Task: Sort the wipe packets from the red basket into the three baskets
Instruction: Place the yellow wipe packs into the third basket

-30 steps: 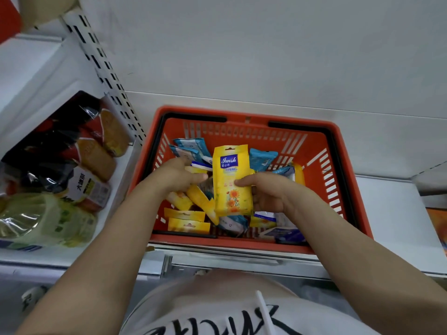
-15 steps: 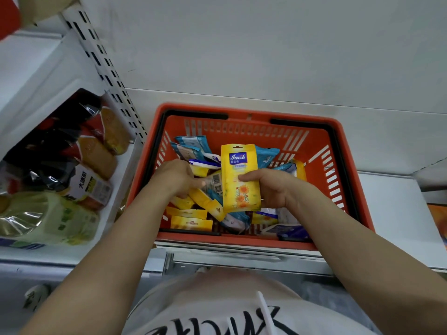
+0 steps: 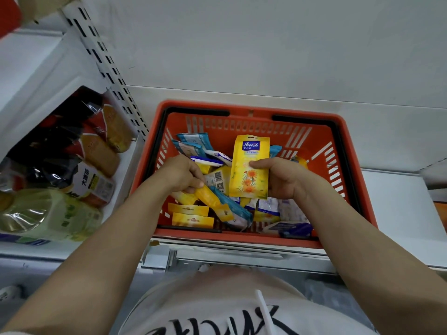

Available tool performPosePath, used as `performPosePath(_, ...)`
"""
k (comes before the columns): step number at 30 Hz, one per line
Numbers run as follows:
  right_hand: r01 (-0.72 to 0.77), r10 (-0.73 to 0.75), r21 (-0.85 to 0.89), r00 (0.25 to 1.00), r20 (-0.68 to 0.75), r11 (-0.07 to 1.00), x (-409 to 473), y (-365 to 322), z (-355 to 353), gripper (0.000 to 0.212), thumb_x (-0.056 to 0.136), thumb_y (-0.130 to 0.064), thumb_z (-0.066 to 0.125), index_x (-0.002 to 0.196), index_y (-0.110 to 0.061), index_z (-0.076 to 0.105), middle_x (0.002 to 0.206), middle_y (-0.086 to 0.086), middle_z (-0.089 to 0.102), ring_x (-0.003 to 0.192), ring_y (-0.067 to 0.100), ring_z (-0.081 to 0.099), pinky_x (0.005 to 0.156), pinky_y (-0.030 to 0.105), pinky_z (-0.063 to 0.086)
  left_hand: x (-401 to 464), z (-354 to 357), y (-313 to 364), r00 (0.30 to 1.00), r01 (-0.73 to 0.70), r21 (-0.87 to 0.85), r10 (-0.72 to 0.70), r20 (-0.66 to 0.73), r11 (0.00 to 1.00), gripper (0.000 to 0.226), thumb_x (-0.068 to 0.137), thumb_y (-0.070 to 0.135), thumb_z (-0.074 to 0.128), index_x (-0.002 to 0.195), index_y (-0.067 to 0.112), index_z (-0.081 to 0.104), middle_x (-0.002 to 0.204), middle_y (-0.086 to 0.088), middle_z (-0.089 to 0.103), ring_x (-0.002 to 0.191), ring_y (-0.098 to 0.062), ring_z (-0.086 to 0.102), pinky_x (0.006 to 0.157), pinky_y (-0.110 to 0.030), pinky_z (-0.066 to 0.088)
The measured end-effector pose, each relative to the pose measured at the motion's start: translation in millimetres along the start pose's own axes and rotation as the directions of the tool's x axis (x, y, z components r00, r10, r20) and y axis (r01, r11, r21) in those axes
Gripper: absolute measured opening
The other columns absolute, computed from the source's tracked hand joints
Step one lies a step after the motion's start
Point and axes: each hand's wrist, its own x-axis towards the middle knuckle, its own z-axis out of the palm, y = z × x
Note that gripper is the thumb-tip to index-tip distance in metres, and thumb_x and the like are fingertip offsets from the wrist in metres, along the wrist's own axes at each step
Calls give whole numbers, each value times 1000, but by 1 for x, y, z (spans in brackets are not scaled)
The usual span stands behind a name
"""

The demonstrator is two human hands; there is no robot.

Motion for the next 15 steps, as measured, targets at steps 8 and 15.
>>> performPosePath(8, -12, -19, 119, 966, 256, 993, -19, -5, -3, 46, 82, -27, 67, 126, -13, 60, 118, 11, 67, 102, 30, 66, 97, 49, 50, -35, -12, 23, 913, -404, -225, 378, -151, 886, 11, 87, 5, 71, 87, 16, 74, 93, -4, 74, 89, -13, 68, 81, -26, 55)
performPosePath(15, 129, -247, 366, 923, 296, 922, -37, 1, 16, 43, 84, -21, 58, 126, -9, 60, 113, 13, 68, 94, 31, 69, 79, 45, 58, -41, -5, 27, 854, -514, -380, 420, -307, 769, 9, 90, 19, 70, 98, 21, 71, 110, 1, 68, 104, -10, 65, 90, -32, 55)
